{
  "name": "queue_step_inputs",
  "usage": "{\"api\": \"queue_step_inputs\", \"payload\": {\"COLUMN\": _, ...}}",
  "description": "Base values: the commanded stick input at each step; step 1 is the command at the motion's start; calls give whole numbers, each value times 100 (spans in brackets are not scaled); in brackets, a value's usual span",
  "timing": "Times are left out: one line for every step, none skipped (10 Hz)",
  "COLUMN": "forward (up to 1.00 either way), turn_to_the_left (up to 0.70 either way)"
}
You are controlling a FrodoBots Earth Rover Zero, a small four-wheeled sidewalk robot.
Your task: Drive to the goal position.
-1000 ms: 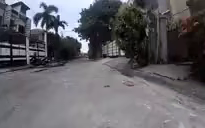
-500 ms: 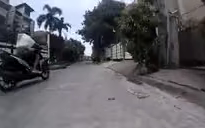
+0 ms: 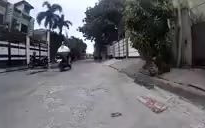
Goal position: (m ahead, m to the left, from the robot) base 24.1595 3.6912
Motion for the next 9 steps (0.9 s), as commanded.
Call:
{"api": "queue_step_inputs", "payload": {"forward": 100, "turn_to_the_left": 0}}
{"api": "queue_step_inputs", "payload": {"forward": 100, "turn_to_the_left": 0}}
{"api": "queue_step_inputs", "payload": {"forward": 100, "turn_to_the_left": 0}}
{"api": "queue_step_inputs", "payload": {"forward": 100, "turn_to_the_left": 0}}
{"api": "queue_step_inputs", "payload": {"forward": 100, "turn_to_the_left": 0}}
{"api": "queue_step_inputs", "payload": {"forward": 100, "turn_to_the_left": 0}}
{"api": "queue_step_inputs", "payload": {"forward": 100, "turn_to_the_left": 0}}
{"api": "queue_step_inputs", "payload": {"forward": 100, "turn_to_the_left": 0}}
{"api": "queue_step_inputs", "payload": {"forward": 100, "turn_to_the_left": 0}}
